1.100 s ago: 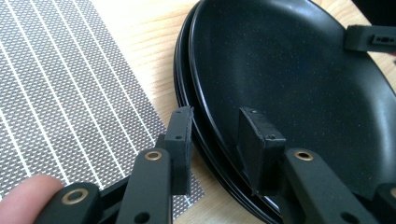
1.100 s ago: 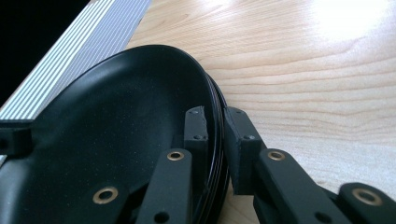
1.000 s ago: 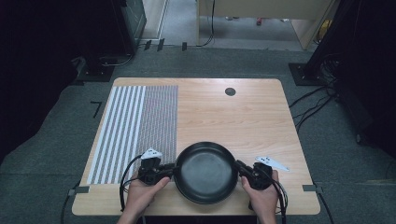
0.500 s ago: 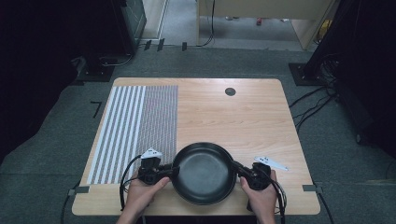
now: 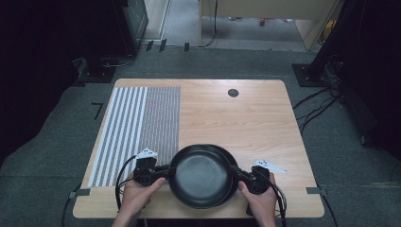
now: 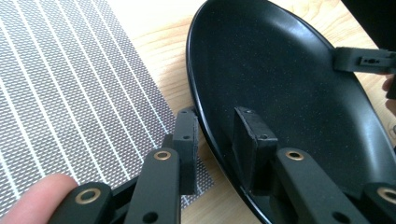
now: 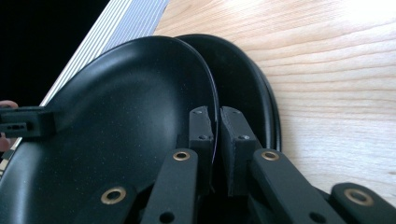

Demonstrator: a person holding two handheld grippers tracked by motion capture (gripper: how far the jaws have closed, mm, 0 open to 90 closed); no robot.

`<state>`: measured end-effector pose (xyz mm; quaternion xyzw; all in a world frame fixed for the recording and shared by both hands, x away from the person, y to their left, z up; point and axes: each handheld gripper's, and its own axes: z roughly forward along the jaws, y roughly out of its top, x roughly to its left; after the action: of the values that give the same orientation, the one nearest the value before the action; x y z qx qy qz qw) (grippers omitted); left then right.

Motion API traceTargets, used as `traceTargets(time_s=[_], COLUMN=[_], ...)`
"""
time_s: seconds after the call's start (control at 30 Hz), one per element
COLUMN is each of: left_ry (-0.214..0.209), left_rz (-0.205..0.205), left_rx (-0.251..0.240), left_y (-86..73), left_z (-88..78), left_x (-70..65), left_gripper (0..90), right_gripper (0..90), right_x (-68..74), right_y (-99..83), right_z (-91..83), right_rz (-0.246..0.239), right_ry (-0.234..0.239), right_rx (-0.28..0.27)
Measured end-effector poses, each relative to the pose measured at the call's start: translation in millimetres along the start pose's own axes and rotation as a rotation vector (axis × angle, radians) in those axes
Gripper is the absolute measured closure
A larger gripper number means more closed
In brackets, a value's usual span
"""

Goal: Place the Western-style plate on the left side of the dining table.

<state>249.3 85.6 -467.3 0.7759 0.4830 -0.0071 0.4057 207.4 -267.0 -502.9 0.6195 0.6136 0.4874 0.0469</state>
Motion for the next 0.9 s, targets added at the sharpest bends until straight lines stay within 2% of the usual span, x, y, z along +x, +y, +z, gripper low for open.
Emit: traceTargets(time_s=[0.3,0.47,0.57,0.83,0.9], left_ry=[0.006,0.006,0.036,0.037,0.037], left_rz=[0.033,0.030,0.052,0.056,0.058], left_rx=[0.016,0.016,0.023,0.025,0.024], left_y=[2.8,2.3,2.4,2.8,2.8], left_z=[-8.7,-7.9,-6.8,-8.8,-8.8], left_x=[-2.5,-1.5,-3.7,-1.8,-1.7], left_gripper=[72.0,71.5,70.3,70.9,70.9], right_gripper=[83.5,82.6,82.0,80.1,79.9], right_x=[2.2,2.4,2.5,2.5,1.6], right_y=[-2.1,-3.0,-3.3,-4.2,-4.6], right_z=[2.5,3.8,4.7,6.7,7.5], right_rz=[-0.008,-0.010,-0.018,0.008,0.029], right_ry=[0.013,0.014,0.015,0.024,0.030], right_rx=[0.010,0.008,0.006,0.018,0.021])
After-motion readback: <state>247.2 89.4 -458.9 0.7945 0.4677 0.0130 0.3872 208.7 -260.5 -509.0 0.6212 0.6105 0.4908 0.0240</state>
